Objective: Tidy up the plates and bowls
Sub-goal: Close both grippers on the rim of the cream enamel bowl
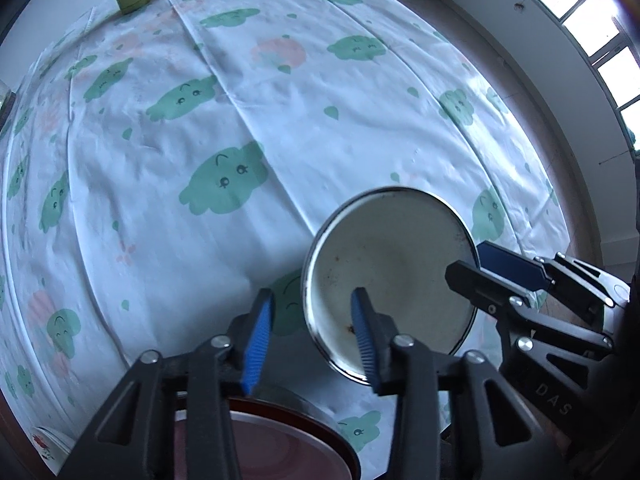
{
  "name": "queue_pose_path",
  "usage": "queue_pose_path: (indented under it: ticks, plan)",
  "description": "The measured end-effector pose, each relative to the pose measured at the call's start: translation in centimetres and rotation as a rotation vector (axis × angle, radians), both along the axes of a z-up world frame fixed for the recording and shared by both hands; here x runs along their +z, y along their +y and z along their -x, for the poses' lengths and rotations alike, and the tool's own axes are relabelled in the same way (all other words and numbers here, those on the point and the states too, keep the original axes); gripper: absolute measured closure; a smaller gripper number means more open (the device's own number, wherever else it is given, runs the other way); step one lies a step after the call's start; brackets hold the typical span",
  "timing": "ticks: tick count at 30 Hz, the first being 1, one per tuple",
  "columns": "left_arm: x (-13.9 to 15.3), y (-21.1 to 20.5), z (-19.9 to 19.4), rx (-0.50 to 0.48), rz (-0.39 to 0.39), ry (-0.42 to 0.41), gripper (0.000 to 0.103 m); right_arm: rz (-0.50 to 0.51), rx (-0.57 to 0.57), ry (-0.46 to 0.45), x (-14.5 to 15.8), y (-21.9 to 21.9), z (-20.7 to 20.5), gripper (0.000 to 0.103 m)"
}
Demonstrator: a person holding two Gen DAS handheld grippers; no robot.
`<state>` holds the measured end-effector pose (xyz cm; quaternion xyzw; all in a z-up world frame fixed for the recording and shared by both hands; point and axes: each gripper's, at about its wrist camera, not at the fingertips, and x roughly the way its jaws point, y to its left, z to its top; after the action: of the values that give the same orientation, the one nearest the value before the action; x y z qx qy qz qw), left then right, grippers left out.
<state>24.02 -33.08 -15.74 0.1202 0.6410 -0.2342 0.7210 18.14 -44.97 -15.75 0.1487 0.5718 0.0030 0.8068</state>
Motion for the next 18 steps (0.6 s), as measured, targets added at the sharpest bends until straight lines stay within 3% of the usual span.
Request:
queue_pose_path:
  ticks: [5, 18]
  plan:
    - [-0.6, -0.3, 0.1, -0.012, 0.006, 0.018, 0.087, -0.004, 0.008, 0.004, -0.2, 0.1, 0.0, 0.076]
    - [-1.2, -0.3, 0.4, -0.016, 0.005, 0.019, 0.095, -0.016, 0.031, 0.009, -0.3, 0.9, -0.1, 0.091]
